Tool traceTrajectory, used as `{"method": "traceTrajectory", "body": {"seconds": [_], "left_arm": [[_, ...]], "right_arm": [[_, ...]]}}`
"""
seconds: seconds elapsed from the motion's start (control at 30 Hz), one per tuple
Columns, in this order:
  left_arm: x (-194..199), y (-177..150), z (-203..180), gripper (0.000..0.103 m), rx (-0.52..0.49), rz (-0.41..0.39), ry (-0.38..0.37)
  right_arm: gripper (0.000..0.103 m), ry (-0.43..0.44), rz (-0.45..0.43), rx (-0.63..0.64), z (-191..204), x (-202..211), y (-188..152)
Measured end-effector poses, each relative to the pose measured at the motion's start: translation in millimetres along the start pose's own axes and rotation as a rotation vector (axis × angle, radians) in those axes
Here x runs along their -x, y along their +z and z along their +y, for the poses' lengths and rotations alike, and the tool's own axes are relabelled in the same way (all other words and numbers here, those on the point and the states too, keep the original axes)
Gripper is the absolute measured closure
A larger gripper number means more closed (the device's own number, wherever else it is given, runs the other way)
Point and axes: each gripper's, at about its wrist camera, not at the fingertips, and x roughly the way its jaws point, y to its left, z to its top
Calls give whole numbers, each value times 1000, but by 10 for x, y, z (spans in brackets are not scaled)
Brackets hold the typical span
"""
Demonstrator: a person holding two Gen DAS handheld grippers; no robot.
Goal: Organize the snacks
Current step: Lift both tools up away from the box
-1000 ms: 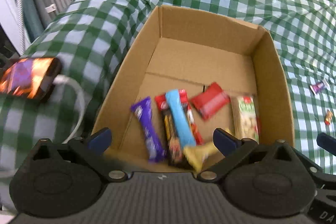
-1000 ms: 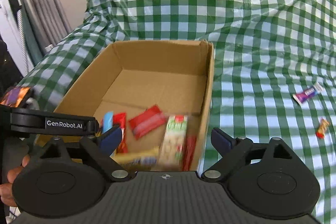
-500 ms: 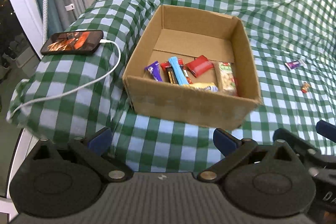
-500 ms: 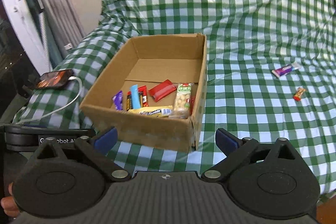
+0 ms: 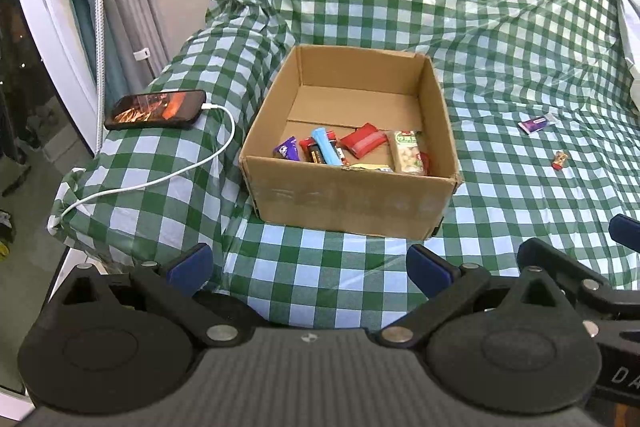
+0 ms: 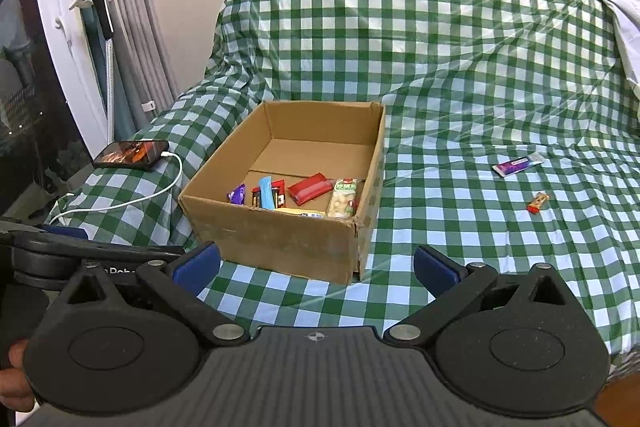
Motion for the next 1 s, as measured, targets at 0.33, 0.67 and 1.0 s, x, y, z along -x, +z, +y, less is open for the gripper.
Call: {"method": "traceTrajectory", "body": {"seconds": [0.33, 0.67, 1.0], "left_arm": [[140, -89, 8, 0, -2, -18, -3], [182, -106, 12, 0, 0, -23, -1], [179, -122, 15, 0, -1, -16, 2]], "right_arm": [[1, -7, -31, -7, 1, 175, -41], [1, -8, -40, 1, 41, 224, -47], [1, -9, -35, 0, 62, 227, -58]]}}
